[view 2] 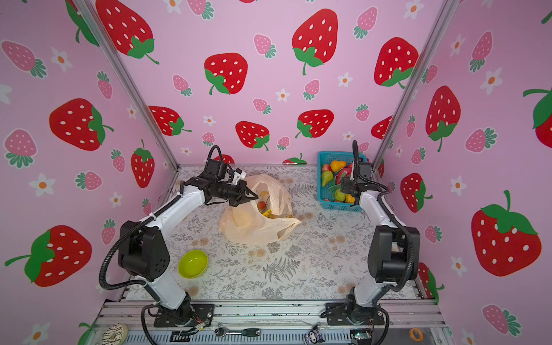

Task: Place the fake fruits into the plastic bag and tie a complex knot
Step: 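Move the right gripper back over the basket, then lower the right gripper and grasp the yellow mango in the basket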

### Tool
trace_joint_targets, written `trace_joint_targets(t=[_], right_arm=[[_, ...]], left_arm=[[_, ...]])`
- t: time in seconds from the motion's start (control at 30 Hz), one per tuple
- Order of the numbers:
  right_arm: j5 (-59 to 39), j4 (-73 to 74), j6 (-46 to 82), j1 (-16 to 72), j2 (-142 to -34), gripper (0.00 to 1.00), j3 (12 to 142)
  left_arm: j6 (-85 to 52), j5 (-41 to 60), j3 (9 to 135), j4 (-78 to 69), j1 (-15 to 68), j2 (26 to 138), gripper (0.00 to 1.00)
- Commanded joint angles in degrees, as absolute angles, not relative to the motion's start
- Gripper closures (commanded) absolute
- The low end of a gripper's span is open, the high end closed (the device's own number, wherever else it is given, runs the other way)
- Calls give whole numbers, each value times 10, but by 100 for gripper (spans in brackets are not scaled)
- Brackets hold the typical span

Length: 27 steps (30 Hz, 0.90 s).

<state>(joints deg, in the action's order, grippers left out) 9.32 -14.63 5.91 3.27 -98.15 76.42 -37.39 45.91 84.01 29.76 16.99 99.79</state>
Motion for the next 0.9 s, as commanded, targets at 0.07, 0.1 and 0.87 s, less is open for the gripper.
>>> trace_joint_targets(t=[0.07, 0.1, 0.87], right_arm=[[159, -230, 21, 37, -1041, 31, 810], [162, -237, 19, 38, -1053, 31, 816], [206, -277, 2, 49, -1170, 58, 899]], left_arm=[[-378, 467, 838, 288, 171, 989, 100], [-379, 467, 838, 287, 171, 990, 100], [-378, 466, 837, 286, 173, 986, 100]])
